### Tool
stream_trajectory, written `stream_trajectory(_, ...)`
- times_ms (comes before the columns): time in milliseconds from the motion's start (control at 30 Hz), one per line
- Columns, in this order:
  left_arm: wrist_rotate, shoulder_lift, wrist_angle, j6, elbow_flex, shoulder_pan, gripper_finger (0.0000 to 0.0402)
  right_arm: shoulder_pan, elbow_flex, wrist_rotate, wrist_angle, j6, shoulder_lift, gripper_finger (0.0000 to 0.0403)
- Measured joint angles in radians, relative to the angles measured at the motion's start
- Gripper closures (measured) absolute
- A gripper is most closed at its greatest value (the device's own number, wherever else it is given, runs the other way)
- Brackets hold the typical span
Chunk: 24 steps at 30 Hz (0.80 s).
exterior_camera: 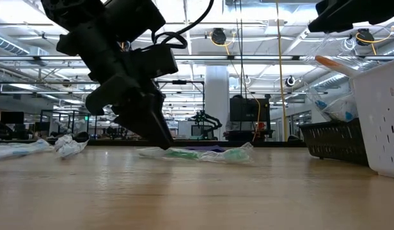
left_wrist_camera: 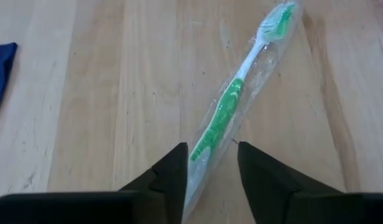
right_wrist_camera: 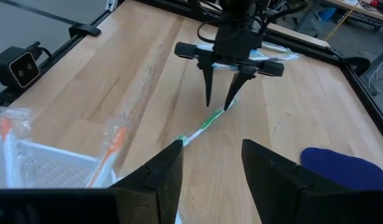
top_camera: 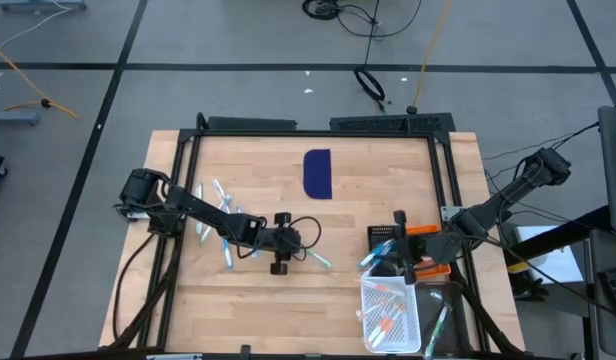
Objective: Pick & Place Toothbrushes
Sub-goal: Put the green toothbrush into the black bin
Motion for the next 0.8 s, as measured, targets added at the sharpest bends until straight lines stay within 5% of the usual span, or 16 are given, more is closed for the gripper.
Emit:
stream_trajectory(167,-0.018,0.000,-0.046,0.044,0.000,0.003,0.0230,-0.016,0.000,-0.001,-0.002,0.001,0.000,0.0248)
stream_trajectory(433,-0.024,0.037,-0.041,0.034,0.002,0.025,0.0250,-0.023,0.000,-0.003,-0.007,0.002,0.000,0.0248)
stream_trajectory(800,-0.020,0.042,-0.025,0.006,0.002,0.028,0.0386,-0.023,0.000,-0.004,-0.015,0.002,0.000,0.0248)
